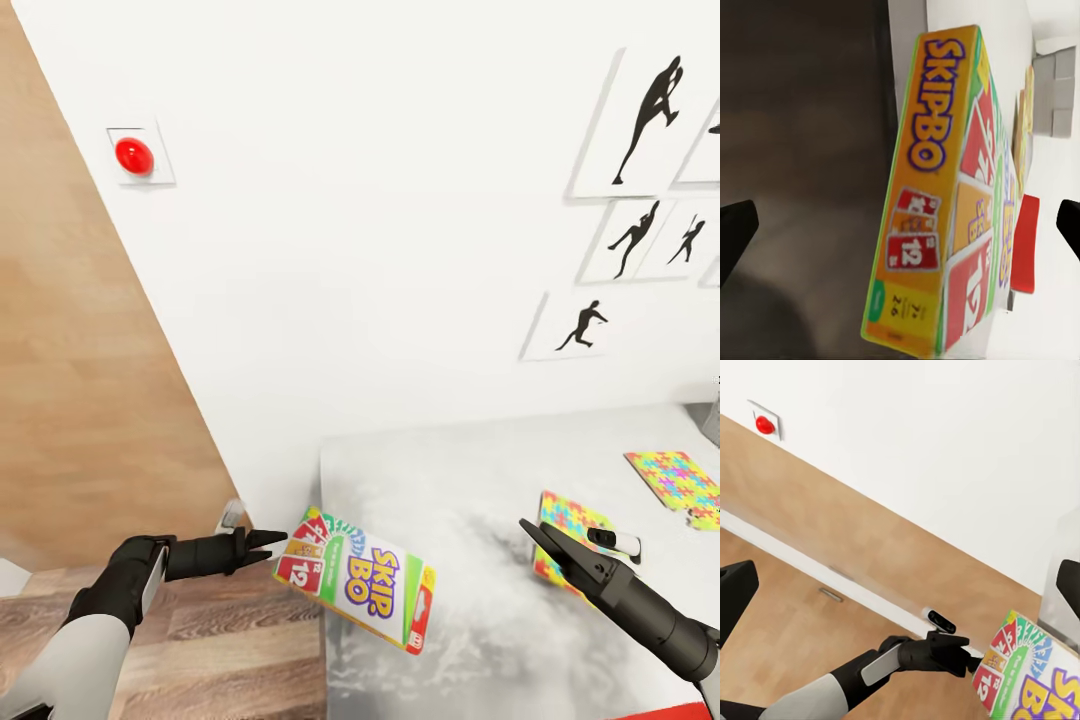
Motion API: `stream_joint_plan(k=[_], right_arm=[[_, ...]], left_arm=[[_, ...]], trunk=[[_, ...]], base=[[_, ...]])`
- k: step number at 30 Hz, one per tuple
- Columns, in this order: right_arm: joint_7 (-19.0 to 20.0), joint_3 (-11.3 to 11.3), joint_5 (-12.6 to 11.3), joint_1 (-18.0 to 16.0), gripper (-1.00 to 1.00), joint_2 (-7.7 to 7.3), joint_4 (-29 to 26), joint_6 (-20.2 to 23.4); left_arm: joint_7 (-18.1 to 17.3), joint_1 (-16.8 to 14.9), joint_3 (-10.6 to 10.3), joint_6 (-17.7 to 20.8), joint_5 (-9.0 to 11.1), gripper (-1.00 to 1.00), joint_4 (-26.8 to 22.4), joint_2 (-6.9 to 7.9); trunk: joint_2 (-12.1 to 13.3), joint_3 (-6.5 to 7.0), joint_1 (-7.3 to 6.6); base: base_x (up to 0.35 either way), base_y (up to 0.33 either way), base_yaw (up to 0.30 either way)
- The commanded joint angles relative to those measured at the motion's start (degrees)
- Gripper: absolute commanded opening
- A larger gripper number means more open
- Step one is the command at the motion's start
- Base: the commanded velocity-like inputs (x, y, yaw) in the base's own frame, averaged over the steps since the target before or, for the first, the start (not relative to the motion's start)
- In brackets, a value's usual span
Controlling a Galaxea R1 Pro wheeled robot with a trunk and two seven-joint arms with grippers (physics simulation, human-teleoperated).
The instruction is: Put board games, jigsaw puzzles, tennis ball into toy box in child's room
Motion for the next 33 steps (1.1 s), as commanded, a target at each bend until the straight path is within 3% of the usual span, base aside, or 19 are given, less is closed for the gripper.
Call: stream_joint_plan(k=[1,33], right_arm=[[0.0,0.0,-0.2,0.0,1.00,-0.02,0.0,0.3],[0.0,0.0,-0.2,0.0,1.00,-0.03,0.0,0.3]], left_arm=[[-0.5,-0.1,0.3,0.6,-0.6,1.00,0.0,-0.05],[-0.5,0.1,0.3,0.6,-0.6,1.00,0.0,-0.49]], trunk=[[0.0,-0.06,-0.01],[0.0,-0.06,-0.01]], base=[[-0.146,-0.001,0.000],[-0.037,0.000,0.000]])
